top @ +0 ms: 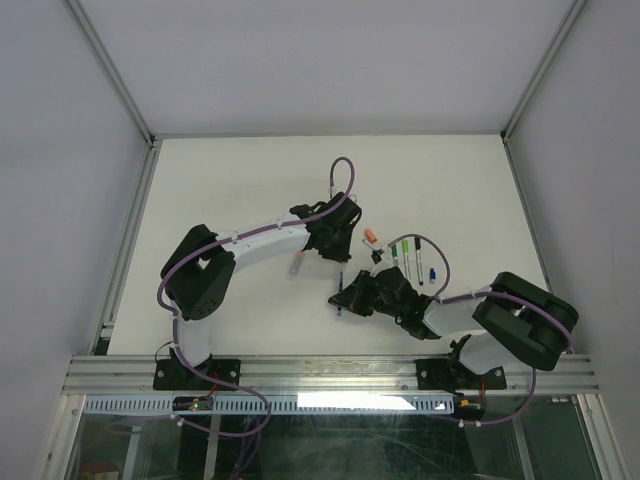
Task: Insert the pens into the pen caps
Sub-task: Insert the pen cap onto the pen.
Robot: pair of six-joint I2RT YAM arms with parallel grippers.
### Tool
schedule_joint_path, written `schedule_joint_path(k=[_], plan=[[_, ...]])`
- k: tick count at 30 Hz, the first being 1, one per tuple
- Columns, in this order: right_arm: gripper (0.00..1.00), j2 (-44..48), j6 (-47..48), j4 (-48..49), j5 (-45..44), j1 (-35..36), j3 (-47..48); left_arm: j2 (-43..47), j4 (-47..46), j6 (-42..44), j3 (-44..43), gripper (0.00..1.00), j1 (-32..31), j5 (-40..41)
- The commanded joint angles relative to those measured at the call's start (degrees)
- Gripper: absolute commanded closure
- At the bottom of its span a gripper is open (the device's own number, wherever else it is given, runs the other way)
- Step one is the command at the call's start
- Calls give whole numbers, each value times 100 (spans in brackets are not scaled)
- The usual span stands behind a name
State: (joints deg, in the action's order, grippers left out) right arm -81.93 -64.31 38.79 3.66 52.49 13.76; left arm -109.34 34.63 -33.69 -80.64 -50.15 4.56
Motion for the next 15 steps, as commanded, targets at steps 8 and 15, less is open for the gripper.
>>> schedule_joint_path(k=[8, 15], plan=[[100, 71, 99, 132, -129, -80, 233, 282, -203, -76, -3, 82, 14, -87], [100, 50, 71, 106, -142, -117, 224, 280, -197, -67, -4, 82, 13, -100]])
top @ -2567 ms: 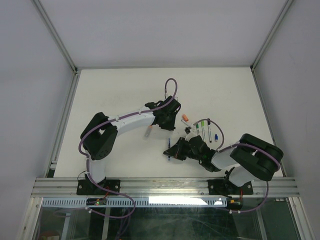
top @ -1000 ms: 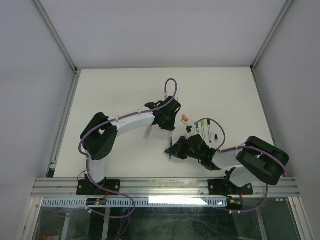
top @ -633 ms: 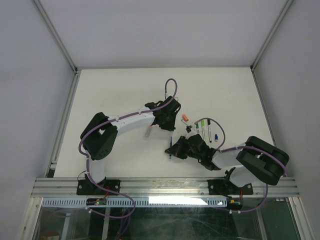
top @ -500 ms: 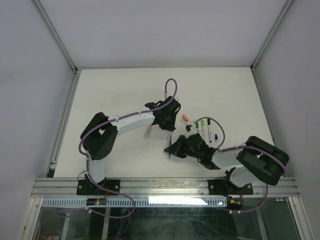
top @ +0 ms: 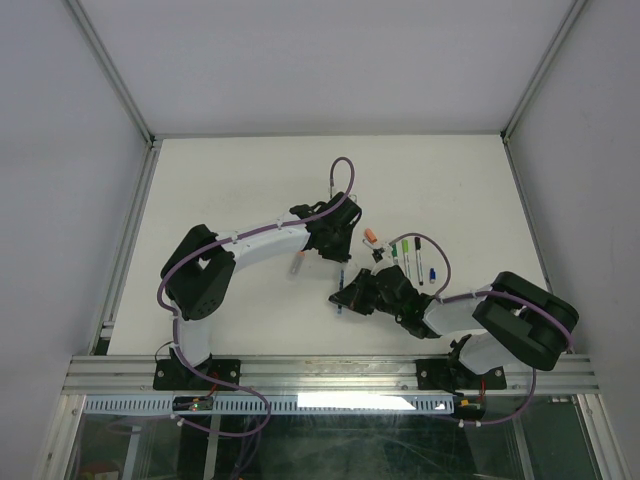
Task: Insert the pens into the pen caps
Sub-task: Insert the pen cap onto the pen.
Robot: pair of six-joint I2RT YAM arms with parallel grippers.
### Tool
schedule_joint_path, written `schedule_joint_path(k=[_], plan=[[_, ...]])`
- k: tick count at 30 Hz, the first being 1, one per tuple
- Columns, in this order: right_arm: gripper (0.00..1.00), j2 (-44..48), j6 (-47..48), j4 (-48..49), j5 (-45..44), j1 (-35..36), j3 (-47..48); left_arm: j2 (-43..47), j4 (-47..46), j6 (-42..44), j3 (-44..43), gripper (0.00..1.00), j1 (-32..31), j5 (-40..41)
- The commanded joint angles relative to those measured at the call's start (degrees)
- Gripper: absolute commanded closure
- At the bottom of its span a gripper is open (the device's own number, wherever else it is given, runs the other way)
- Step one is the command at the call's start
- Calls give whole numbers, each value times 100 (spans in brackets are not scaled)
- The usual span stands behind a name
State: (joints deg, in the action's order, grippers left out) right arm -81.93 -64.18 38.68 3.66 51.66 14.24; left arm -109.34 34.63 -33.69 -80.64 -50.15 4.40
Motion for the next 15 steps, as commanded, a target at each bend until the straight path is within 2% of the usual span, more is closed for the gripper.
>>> schedule_joint_path(k=[1, 15], plan=[[100, 51, 63, 110, -145, -33, 183, 287, -200, -66, -4, 82, 14, -81], [100, -138, 67, 115, -173, -137, 354, 294, -202, -88, -5, 83, 14, -80]])
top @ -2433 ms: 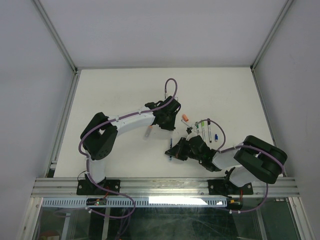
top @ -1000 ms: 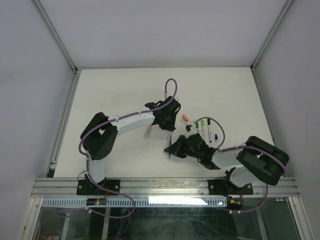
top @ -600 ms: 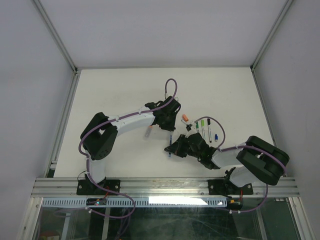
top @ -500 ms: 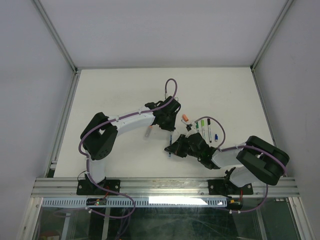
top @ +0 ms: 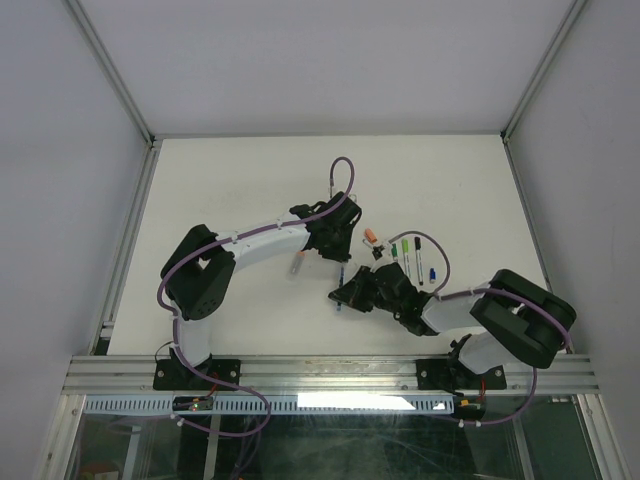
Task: Insert the pens into the pen caps
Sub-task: Insert the pen cap onto the pen.
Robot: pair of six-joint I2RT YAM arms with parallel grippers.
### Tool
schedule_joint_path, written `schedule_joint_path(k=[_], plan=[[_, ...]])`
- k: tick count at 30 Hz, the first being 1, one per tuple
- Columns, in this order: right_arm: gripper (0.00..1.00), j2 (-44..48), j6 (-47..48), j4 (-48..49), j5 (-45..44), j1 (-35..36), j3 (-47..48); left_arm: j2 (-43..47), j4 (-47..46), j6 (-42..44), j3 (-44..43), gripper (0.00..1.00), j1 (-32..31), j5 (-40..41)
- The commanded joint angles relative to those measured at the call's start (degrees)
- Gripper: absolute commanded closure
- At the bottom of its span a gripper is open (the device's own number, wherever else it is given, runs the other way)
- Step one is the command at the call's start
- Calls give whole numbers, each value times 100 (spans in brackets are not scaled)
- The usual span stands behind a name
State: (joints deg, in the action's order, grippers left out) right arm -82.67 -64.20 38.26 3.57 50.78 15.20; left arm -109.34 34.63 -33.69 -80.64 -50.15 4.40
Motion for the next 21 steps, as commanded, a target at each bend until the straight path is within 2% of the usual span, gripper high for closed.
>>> schedule_joint_path(k=[1, 21], plan=[[100, -82, 86, 155, -157, -63, 282, 291, -202, -87, -4, 82, 12, -82], [100, -177, 295, -130, -223, -297, 494, 430, -202, -97, 3, 83, 14, -99]])
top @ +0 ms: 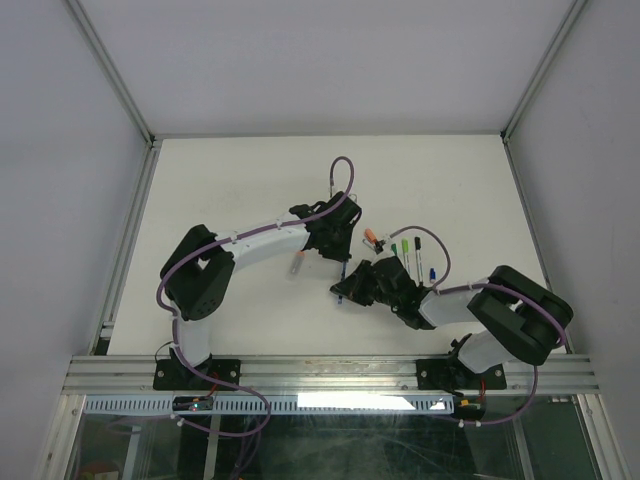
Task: Insert the pens into the pen caps
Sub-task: Insert the pen cap onto the pen.
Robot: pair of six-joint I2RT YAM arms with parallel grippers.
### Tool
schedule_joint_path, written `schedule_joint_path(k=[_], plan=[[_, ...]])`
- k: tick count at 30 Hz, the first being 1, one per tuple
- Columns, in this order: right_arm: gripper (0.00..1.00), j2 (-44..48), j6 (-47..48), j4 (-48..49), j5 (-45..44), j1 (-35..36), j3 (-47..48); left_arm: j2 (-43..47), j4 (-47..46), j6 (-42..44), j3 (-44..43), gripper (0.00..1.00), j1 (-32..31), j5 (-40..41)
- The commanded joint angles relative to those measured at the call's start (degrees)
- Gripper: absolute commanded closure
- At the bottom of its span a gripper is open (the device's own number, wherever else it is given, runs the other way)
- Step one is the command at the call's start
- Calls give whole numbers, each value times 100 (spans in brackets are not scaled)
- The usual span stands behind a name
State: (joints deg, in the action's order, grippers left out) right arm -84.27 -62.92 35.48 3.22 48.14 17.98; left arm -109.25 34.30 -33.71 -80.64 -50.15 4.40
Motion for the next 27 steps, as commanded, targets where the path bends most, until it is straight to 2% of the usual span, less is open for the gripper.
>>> schedule_joint_path(k=[1, 16, 20, 27], plan=[[100, -9, 178, 134, -197, -33, 215, 455, -169, -106, 17, 82, 14, -93], [100, 491, 541, -115, -609, -42, 15, 1280, -352, -232, 494, 68, 29, 66], [100, 1127, 1163, -400, -855, -42, -92, 1840, -737, -239, 799, 63, 55, 287], [100, 2562, 1163, -1242, -855, -42, 68, 3296, -1704, 143, 1155, 53, 58, 755]])
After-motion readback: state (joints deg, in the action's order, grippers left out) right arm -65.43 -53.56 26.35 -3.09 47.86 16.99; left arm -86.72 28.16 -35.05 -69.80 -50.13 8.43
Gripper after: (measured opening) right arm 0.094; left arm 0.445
